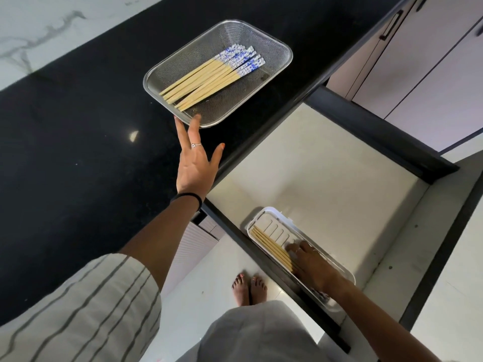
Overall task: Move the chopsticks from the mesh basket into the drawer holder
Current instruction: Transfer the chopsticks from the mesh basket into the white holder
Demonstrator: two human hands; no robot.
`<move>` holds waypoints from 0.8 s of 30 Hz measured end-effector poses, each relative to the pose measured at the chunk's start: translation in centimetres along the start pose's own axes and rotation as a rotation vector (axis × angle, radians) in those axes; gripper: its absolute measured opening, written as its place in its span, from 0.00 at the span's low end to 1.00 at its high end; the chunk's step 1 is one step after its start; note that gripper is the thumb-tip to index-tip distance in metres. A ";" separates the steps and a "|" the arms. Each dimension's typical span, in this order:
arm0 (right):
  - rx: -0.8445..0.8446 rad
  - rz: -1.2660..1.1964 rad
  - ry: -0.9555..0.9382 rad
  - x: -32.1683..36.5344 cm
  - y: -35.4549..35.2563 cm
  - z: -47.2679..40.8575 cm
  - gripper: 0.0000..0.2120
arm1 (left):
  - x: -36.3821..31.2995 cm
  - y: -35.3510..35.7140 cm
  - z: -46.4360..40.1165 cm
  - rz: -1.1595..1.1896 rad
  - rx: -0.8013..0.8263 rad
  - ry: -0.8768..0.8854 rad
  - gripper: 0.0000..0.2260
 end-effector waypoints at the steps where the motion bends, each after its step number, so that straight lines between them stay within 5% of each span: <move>1: -0.010 -0.005 0.006 0.1 -0.2 -0.1 0.30 | -0.1 0.0 0.0 0.003 0.000 0.006 0.32; 24: -0.066 -0.043 0.023 -0.3 0.4 -0.5 0.24 | 0.4 0.2 0.0 0.023 0.021 -0.011 0.32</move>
Point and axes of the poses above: each hand's wrist, its own z-axis away from the middle knuckle, its own y-axis out of the palm, x = y × z, the point moved 10 cm from there along -z, towards the middle knuckle, and after that the axes turned 12 degrees about y, right-handed, at the moved point
